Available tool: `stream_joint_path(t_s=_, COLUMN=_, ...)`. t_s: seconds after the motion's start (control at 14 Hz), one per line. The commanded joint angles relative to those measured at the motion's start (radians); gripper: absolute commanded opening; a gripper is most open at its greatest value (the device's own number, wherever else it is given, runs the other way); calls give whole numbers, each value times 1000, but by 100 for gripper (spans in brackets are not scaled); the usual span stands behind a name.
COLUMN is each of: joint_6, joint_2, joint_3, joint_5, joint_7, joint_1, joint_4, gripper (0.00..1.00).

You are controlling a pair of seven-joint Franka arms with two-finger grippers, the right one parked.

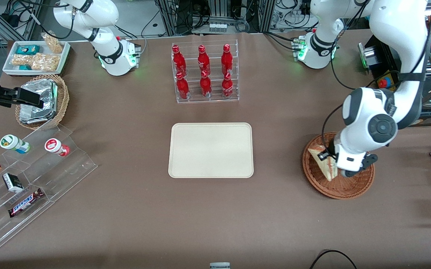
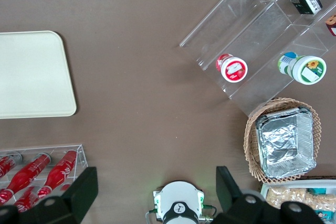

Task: Place sandwich from basket to tray
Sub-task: 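Lift the sandwich and carry it over the cream tray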

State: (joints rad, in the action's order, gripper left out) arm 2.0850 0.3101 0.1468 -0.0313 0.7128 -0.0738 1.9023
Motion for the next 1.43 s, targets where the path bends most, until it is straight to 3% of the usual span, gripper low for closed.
stream_joint_path(t_s=0.0, joint_6=-19, joint_2=-8, joint_3=-7, joint_5=-13, joint_7=19, joint_1=-98, joint_4=-6, gripper=9)
stream_joint_path(t_s=0.43, joint_6=12, joint_2=43, joint_3=16, joint_5=7, joint_7=19, joint_1=-322, joint_4=-51, gripper=12)
stream_joint_path(t_s=0.64, joint_6=21, joint_2=154, joint_3=28, joint_5=77, joint_7=33, joint_1=-458, joint_4=-165, gripper=14)
stream_joint_path(t_s=1.14, joint_6=107, joint_2=316, joint_3=28, joint_5=73, joint_7=134, joint_1=-606, joint_4=-281, gripper=19)
stream_joint_path(t_s=1.36, joint_6=106, joint_2=371, joint_3=27, joint_5=70, joint_7=172, joint_1=-623, joint_4=-365, gripper=22)
